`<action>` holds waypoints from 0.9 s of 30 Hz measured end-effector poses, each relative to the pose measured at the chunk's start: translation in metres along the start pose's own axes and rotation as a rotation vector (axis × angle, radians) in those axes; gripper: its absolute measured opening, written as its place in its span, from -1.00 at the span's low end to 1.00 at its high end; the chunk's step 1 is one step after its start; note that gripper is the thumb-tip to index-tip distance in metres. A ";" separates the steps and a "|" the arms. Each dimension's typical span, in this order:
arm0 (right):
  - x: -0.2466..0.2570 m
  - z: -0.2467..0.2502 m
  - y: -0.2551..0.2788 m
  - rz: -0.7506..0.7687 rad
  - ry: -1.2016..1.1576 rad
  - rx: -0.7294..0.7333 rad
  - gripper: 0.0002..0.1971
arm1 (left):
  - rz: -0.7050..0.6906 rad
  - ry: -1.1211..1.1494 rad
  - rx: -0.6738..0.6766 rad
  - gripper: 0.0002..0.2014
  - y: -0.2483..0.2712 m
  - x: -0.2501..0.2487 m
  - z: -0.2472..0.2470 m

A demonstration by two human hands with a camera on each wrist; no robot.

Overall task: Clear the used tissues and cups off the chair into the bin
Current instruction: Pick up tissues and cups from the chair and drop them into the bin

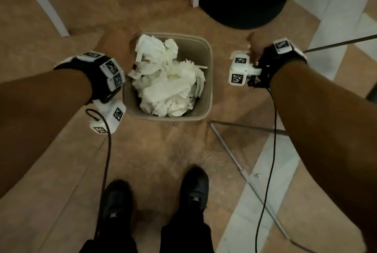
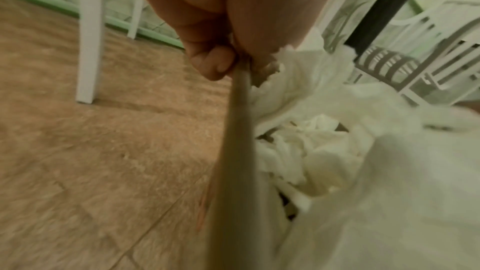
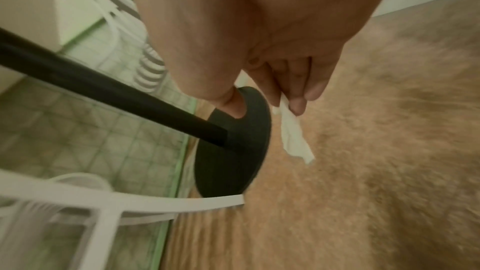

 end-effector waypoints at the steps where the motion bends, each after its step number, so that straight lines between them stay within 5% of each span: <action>1: 0.004 0.009 -0.015 0.034 -0.030 -0.047 -0.80 | -0.019 -0.004 -0.005 -0.67 0.009 0.001 0.002; 4: 0.032 0.020 0.000 0.152 -0.123 -0.117 -0.76 | 0.003 -0.011 -0.010 -0.68 0.030 0.002 0.002; 7: 0.048 -0.026 0.116 0.224 -0.306 -0.008 -0.88 | 0.084 0.057 -0.005 -0.68 0.050 -0.004 -0.002; 10: 0.020 -0.080 0.164 0.228 -0.201 0.171 -0.94 | 0.107 0.083 0.015 -0.68 0.067 -0.010 -0.012; 14: -0.053 -0.134 0.173 0.081 0.141 0.253 -0.82 | 0.181 0.115 0.089 -0.76 0.091 -0.014 -0.031; 18: -0.092 -0.152 0.172 0.039 0.383 0.272 -0.90 | 0.242 0.124 0.157 -0.61 0.122 -0.022 -0.052; 24: -0.099 -0.143 0.201 0.021 0.399 0.323 -0.89 | 0.262 -0.017 0.307 -0.75 0.142 -0.047 -0.049; 27: -0.093 -0.115 0.237 0.003 0.321 0.290 -0.79 | 0.317 -0.084 0.398 -0.62 0.152 -0.071 -0.026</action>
Point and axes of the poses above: each hand's wrist, its own y-axis away from the middle knuckle, its own z-axis out of the back of the hand, x = y × z, the point moved 8 cm from there along -y, towards the middle knuckle, and after that the axes turned 11 degrees about y, right-handed, at the moved point
